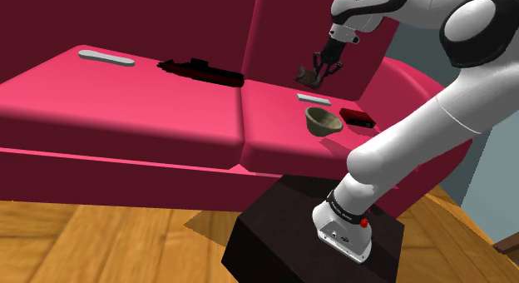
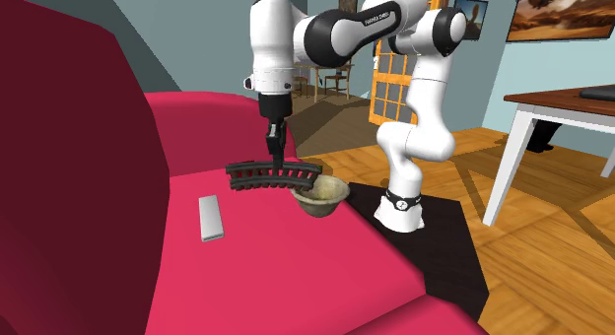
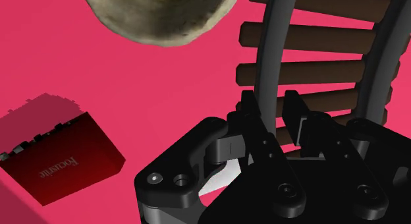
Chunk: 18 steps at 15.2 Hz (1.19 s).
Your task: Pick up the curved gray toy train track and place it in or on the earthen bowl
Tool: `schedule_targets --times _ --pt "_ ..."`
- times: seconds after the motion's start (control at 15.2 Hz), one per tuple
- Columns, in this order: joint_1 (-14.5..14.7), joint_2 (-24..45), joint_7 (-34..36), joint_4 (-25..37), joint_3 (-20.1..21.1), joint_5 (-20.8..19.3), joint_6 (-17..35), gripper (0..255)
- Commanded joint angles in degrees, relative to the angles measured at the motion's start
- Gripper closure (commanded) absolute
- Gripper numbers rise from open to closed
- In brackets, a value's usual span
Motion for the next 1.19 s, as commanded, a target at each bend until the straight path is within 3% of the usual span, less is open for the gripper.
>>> schedule_targets --times 0.0,0.66,1.12 --pt "-0.51 -5.12 0.47 -4.68 0.28 -1.37 -0.27 255" --pt "-5.53 -28.32 -0.79 -20.71 0.44 -6.77 -7.16 255" --pt "-6.03 -28.96 -0.84 -25.62 -0.28 -7.55 -2.89 255"
